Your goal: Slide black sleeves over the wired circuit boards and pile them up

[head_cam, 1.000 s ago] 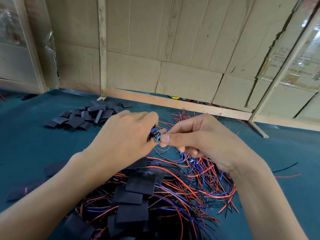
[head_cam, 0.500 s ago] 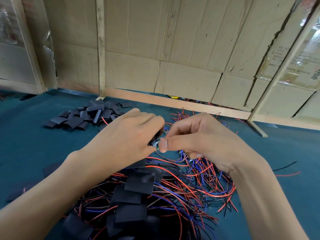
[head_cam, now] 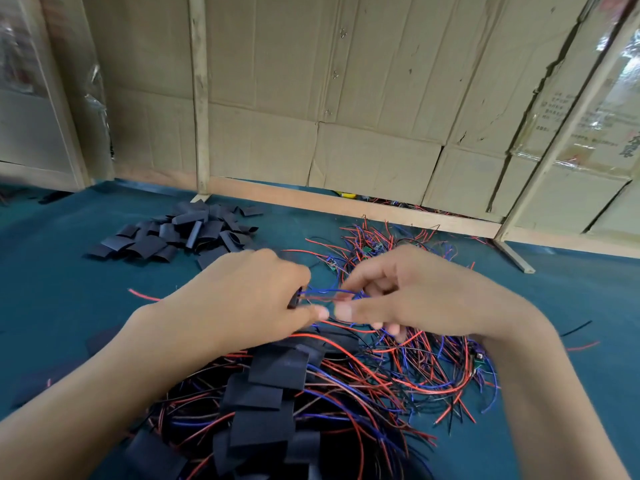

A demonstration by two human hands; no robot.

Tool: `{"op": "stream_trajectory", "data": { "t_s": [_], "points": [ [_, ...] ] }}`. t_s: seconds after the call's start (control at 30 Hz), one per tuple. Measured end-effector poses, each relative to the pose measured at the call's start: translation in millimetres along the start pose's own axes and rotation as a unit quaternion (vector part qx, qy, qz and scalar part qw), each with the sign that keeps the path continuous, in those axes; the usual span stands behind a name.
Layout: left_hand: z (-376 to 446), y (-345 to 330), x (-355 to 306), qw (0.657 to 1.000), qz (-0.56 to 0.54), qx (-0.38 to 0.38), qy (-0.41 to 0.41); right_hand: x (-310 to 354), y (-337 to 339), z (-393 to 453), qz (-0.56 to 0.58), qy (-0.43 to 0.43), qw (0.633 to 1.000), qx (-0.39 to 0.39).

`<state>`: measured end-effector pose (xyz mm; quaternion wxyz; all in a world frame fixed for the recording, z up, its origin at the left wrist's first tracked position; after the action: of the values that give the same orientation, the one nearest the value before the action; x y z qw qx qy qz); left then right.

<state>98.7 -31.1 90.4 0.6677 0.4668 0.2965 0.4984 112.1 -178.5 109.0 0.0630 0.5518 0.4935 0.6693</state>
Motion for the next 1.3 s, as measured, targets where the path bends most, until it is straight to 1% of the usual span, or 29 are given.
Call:
{"op": "stream_trajectory", "data": {
  "t_s": [0.07, 0.13, 0.17, 0.2, 0.27, 0.33, 0.4, 0.47, 0.53, 0.6, 0.67, 0.7, 0.73, 0.8, 0.87, 0.9, 0.93, 1.0, 1.03, 1.07, 1.17, 1.23, 1.3],
  "points": [
    [-4.0, -12.6, -0.4, 0.994, -0.056, 0.090, 0.001, -22.9, 13.3, -6.1, -0.031, -0.054, 0.998, 0.016],
    [-9.9, -18.8, -0.1, 0.975, -0.128, 0.183, 0.017, -50.4, 35.7, -8.2, -0.073, -0.109, 0.991, -0.028],
    [-11.1, -16.8, 1.2, 0.968, -0.154, 0.195, 0.027, -65.9, 49.2, -7.8, -0.093, -0.137, 0.984, -0.068],
    [-10.0, -12.4, 5.3, 0.967, -0.174, 0.181, 0.041, -82.0, 63.1, -7.4, -0.110, -0.164, 0.974, -0.116],
    [-2.8, -2.0, 22.4, 0.965, -0.221, 0.105, 0.097, -111.2, 85.0, -7.5, -0.135, -0.205, 0.947, -0.206],
    [2.7, -2.8, 48.1, 0.959, -0.236, 0.045, 0.153, -135.3, 92.2, -5.0, -0.141, -0.222, 0.930, -0.255],
    [3.9, -17.5, 76.1, 0.965, -0.186, 0.036, 0.181, -153.1, 86.5, -1.1, -0.115, -0.222, 0.928, -0.275],
    [0.6, -41.4, 103.8, 0.969, -0.124, 0.064, 0.201, -161.1, 76.2, 4.0, -0.097, -0.203, 0.933, -0.281],
    [-6.4, -65.1, 126.3, 0.958, -0.130, 0.098, 0.235, -163.3, 67.7, 9.8, -0.081, -0.174, 0.938, -0.290],
    [-13.2, -83.8, 137.4, 0.948, -0.143, 0.131, 0.251, -159.4, 62.1, 17.2, -0.085, -0.145, 0.942, -0.289],
    [-19.7, -97.3, 139.9, 0.948, -0.106, 0.167, 0.250, -157.6, 54.0, 25.3, -0.123, -0.133, 0.949, -0.257],
    [-20.8, -99.5, 138.4, 0.951, -0.092, 0.170, 0.242, -157.8, 50.7, 28.3, -0.145, -0.130, 0.952, -0.236],
    [-19.4, -99.0, 134.5, 0.956, -0.095, 0.160, 0.228, -159.0, 48.5, 29.4, -0.152, -0.128, 0.955, -0.218],
    [-12.2, -92.2, 125.5, 0.967, -0.127, 0.108, 0.193, -159.8, 47.5, 27.1, -0.127, -0.124, 0.965, -0.192],
    [-4.7, -87.5, 114.1, 0.980, -0.111, 0.074, 0.145, -158.4, 50.7, 24.7, -0.115, -0.109, 0.966, -0.206],
    [-2.0, -90.6, 107.3, 0.986, -0.093, 0.078, 0.116, -157.5, 54.0, 25.0, -0.120, -0.097, 0.962, -0.226],
    [-0.8, -97.5, 100.3, 0.988, -0.083, 0.099, 0.088, -156.0, 54.8, 26.6, -0.125, -0.091, 0.959, -0.237],
    [-2.9, -113.7, 93.1, 0.982, -0.082, 0.160, 0.057, -156.8, 46.6, 30.9, -0.140, -0.107, 0.963, -0.201],
    [-4.4, -117.4, 93.8, 0.979, -0.091, 0.174, 0.051, -158.1, 41.6, 32.1, -0.142, -0.121, 0.966, -0.177],
    [-4.7, -117.6, 95.8, 0.978, -0.106, 0.175, 0.047, -159.3, 40.0, 32.4, -0.138, -0.132, 0.967, -0.168],
    [-1.7, -110.4, 97.3, 0.979, -0.143, 0.141, 0.031, -162.7, 49.5, 28.9, -0.126, -0.148, 0.961, -0.196],
    [3.1, -108.4, 96.4, 0.984, -0.137, 0.113, 0.026, -165.6, 52.5, 26.5, -0.135, -0.167, 0.958, -0.191],
    [5.0, -107.2, 97.9, 0.987, -0.107, 0.107, 0.050, -165.3, 51.8, 26.1, -0.143, -0.175, 0.958, -0.177]
  ]
}}
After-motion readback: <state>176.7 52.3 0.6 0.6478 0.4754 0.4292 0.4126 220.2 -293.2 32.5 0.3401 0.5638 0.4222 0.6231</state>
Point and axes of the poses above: each hand's wrist, its own z-axis towards the middle knuckle, its own y-axis out of the back of the hand, x = y × z, the point moved 7 cm from there along z, towards the middle knuckle, and after that the axes turned 5 degrees about -x, right-handed, at the moved point
